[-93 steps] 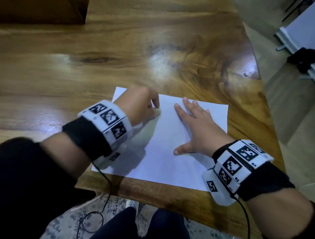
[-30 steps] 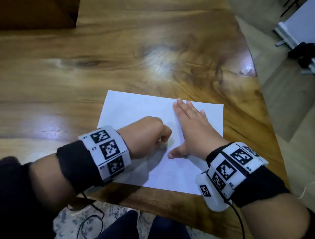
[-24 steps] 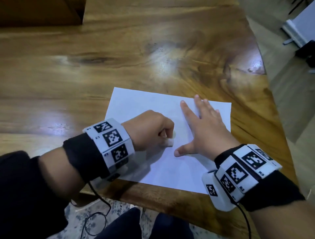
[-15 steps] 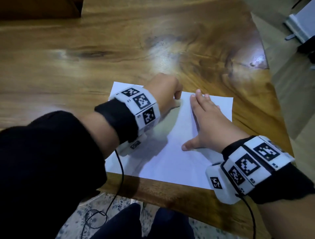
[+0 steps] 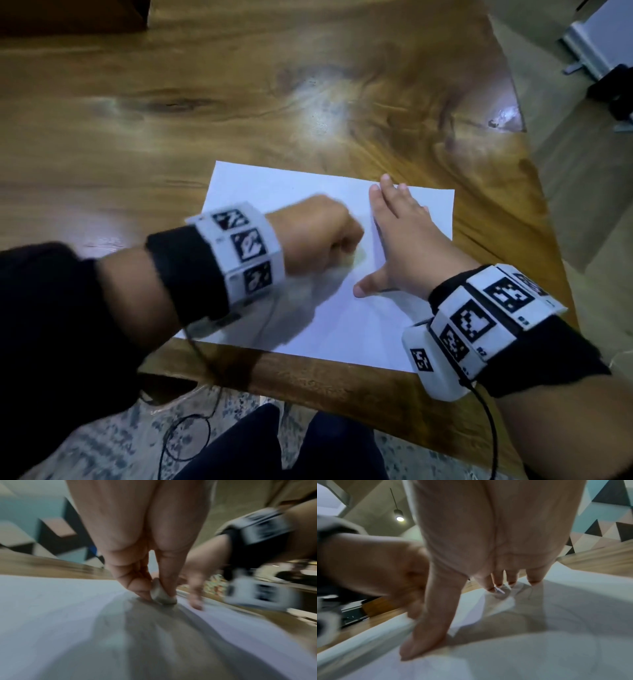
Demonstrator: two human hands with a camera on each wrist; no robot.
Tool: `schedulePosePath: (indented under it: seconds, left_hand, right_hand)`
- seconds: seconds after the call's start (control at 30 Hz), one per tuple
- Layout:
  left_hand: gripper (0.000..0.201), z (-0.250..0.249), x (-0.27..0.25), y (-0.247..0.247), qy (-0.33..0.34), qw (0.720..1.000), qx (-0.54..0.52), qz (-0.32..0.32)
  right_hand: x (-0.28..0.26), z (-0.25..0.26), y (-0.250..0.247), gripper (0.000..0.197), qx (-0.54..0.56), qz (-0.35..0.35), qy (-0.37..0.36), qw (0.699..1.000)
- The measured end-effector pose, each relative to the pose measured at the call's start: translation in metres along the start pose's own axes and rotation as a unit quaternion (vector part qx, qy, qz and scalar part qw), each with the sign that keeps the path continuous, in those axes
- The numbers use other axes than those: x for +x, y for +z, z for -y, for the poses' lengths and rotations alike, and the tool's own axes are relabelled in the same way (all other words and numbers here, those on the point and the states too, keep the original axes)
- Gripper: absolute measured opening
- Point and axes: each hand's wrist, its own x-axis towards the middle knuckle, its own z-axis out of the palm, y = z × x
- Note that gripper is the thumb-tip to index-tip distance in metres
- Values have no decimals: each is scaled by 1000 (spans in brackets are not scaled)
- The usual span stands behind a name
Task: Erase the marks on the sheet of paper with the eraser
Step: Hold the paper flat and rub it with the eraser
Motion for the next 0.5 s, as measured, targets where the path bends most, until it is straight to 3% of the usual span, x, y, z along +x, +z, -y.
schedulePosePath:
  seconds: [0.07,0.1,0.27,0.33,0.43,0.5]
  left_hand:
    - [5,1,-13,8,24,997,5,68]
    - [6,2,-10,6,20,998,2,63]
    - [8,11,22,-8,-48,994,3,-94]
    - [4,8,4,3,-14,998,10,-57]
    - [5,4,-24,12,17,998,7,55]
    - [8,8,-16,4,6,999,1,44]
  right_hand:
    - [0,0,0,141,1,2,1,1000]
    - [0,1,0,141,1,4,2,1000]
    - [-2,2,-2,139,-9,2,4,1000]
    - [-2,3,-2,139,-10,3,3,1000]
    - [-3,3,-3,140,-11,5,4,1000]
    - [-4,4,-2,139,-14,5,6,1000]
